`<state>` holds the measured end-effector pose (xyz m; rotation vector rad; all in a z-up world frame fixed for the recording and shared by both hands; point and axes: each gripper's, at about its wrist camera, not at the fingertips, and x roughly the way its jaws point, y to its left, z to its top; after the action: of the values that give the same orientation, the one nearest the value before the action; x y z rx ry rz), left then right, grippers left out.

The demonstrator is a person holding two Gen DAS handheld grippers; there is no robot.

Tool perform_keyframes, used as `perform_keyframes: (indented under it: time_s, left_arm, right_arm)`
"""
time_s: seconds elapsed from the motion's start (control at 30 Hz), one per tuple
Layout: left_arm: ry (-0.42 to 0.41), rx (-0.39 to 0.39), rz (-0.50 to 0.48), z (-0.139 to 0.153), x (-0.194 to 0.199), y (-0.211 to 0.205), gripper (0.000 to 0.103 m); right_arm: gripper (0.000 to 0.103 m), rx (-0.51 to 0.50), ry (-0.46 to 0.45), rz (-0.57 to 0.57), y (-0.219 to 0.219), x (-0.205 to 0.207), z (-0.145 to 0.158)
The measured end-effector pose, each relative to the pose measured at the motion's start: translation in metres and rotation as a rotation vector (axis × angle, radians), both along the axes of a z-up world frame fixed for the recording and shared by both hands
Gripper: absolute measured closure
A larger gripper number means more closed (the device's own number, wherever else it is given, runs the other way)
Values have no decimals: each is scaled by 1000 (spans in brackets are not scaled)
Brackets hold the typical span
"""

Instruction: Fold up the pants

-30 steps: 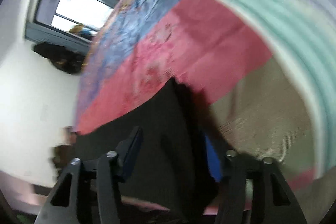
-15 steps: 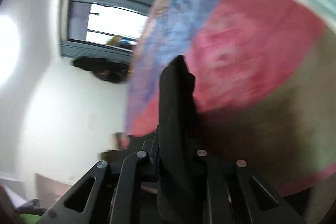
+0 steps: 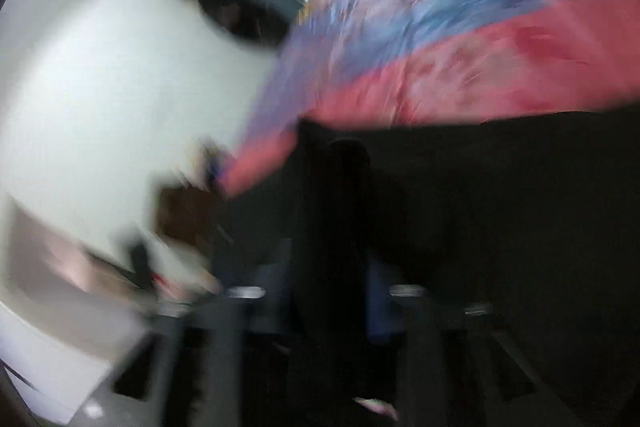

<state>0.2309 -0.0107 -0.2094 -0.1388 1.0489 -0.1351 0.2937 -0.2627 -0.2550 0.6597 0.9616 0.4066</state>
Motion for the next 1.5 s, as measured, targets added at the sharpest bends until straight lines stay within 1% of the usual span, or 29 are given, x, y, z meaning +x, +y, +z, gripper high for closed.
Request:
perform_keyframes:
  time_s: [0.03,0.07,0.1,0.13,0.17,0.23,0.27,0.33,0.37,0.43,0.47,0.53,0.6,0.63,0.67,0.7,0.77,0.87,1.0,1.07,1.13,1.2,1.23,1.33,1.37,1.4,1.43,1.47,1.5]
  left_arm:
    - [-3,-14,3,3,-1,4,9]
    - [-11,-23,5,6,-3,8,9]
    - [-15,-31,5,8,-4,10,9]
    - [-20,-43,1,11,-7,10,11]
    - [-28,-67,-15,16,-11,8,13]
    - [-56,-121,-96,26,-19,-8,19]
    - [-67,-135,-161,31,-23,-22,24]
    - [-73,-134,-277,35,-28,-51,29]
    - [-73,-121,-345,36,-31,-70,34]
    - [-73,-57,-418,32,-32,-98,43]
    - [-60,-8,-436,26,-29,-112,49]
    - [-17,23,-428,15,-21,-123,52]
    - [28,25,-405,7,-17,-124,59]
    - [49,25,-390,3,-14,-125,70]
    - [70,14,-379,-1,-12,-122,91]
    - [93,-14,-376,-5,-11,-120,94]
    - [84,-25,-365,-5,-13,-117,96]
    - [59,0,-366,-1,-20,-115,98]
    - [44,12,-307,8,-20,-88,97]
    - [46,54,-274,3,-17,-79,97]
    - [64,77,-292,-5,-16,-82,95]
    - [49,99,-318,-3,-19,-92,92]
    - [41,104,-325,-1,-20,-95,87]
    - [16,93,-312,5,-22,-93,61]
    - [8,97,-294,6,-20,-91,57]
    - [11,84,-276,6,-18,-87,56]
    - [16,70,-264,7,-17,-85,56]
    - [18,47,-238,10,-16,-80,56]
    - [8,21,-218,14,-18,-75,56]
  right_arm:
    - [31,-66,1,60,19,4,-2]
    - [31,-130,-29,109,33,-1,3]
    - [31,-158,-54,121,34,-8,9]
    - [25,-212,-107,121,31,-22,19]
    - [15,-261,-150,98,22,-38,28]
    - [4,-356,-215,8,-4,-69,39]
    - [1,-402,-232,-55,-18,-85,40]
    - [1,-446,-216,-145,-41,-103,37]
    - [1,-451,-191,-193,-56,-114,35]
    - [1,-414,-154,-279,-78,-125,33]
    - [1,-382,-151,-323,-88,-128,35]
    - [1,-355,-167,-378,-98,-122,40]
    - [1,-365,-188,-365,-96,-126,42]
    - [1,-375,-194,-348,-91,-130,43]
    - [1,-376,-197,-335,-96,-147,48]
    - [1,-375,-200,-322,-98,-161,49]
    - [1,-371,-201,-307,-97,-171,52]
    - [1,-375,-208,-315,-108,-174,48]
    - [1,-403,-237,-339,-115,-179,52]
    - [1,-411,-219,-343,-116,-179,49]
    - [1,-413,-191,-337,-117,-174,43]
    - [1,-403,-174,-309,-116,-166,36]
    - [1,-395,-182,-295,-114,-163,36]
    - [1,-332,-243,-230,-109,-154,40]
    - [1,-294,-250,-197,-107,-149,38]
    - [1,-238,-218,-159,-106,-140,28]
    - [1,-179,-142,-119,-106,-129,12]
    - [1,-127,-24,-85,-106,-118,-12]
    - [1,-110,15,-85,-106,-115,-25]
